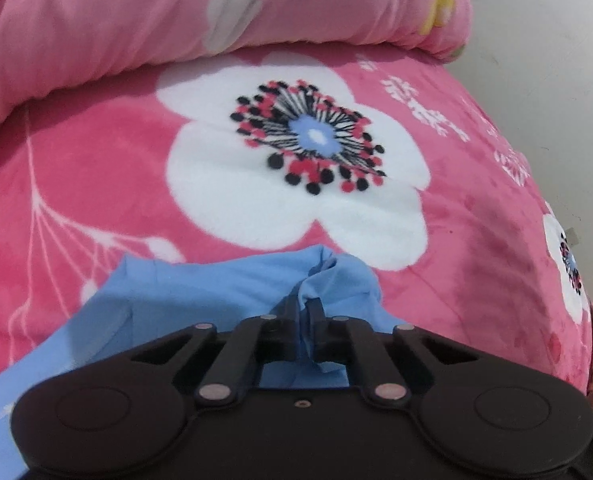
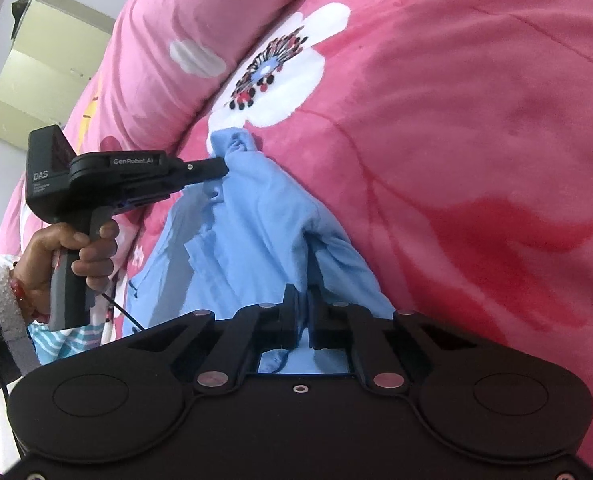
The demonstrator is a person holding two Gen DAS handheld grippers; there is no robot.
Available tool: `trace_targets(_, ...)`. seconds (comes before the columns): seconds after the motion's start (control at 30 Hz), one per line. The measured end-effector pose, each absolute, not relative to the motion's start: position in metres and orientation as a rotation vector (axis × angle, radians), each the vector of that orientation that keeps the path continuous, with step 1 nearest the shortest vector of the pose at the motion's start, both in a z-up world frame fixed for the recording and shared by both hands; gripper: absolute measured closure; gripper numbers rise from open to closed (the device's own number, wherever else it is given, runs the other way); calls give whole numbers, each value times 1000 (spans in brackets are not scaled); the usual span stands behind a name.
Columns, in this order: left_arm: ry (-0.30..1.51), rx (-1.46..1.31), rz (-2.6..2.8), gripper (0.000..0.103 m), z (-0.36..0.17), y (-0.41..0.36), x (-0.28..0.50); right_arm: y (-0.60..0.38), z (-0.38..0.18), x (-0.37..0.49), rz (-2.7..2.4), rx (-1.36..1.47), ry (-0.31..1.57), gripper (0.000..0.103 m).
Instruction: Fold clothes
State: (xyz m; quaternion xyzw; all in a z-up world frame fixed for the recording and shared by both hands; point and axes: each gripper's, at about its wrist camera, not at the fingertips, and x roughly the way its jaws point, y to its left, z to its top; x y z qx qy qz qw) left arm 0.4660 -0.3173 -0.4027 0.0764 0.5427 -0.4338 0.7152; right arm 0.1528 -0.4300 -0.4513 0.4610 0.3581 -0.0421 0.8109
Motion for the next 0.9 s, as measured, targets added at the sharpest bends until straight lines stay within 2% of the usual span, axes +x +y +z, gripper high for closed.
trace_targets(0.03,1200,154,-968,92,-400,-319,467,-430,-451,153,-89,982,768,99)
trace_targets(0.1,1194,142,-979,73,-397,-320,467,-430,-450,154,-82,989,773,99)
trace_targets(0.17,1187,127,-991,66,-394,-323,467,-431,-449,154,-79,1005,773,98)
trace_targets(0.2,1184,120,-998,66,-393,-325,467,-433,-450,154,-79,1018,771,96)
trace_targets(0.33,1211,114,-1009,66,-399,-337,469,-437,-452,154,-83,1047,756,96)
trace_targets(0.37,1207,123,-1000,69,-400,-338,468,-437,-452,154,-82,1052,752,96)
trace_targets(0.4,1202,135,-988,84,-403,-340,467,-438,-452,155,-79,1056,748,96)
trace_targets(0.43,1210,115,-969,92,-404,-339,470,-438,-452,155,-80,1051,748,96)
trace_targets(0.57,1255,19,-913,92,-406,-331,481,-436,-451,155,-95,1009,761,96)
trace_targets(0.63,1260,5,-907,82,-403,-328,482,-436,-453,153,-96,1021,767,96)
trace_targets(0.7,1245,-10,-912,56,-396,-322,481,-436,-454,151,-90,1030,769,96)
trace_targets(0.83,1220,-36,-919,51,-380,-303,477,-437,-453,151,-83,1051,765,92)
trace_targets(0.9,1215,-33,-919,47,-374,-291,475,-436,-452,151,-80,1057,756,81)
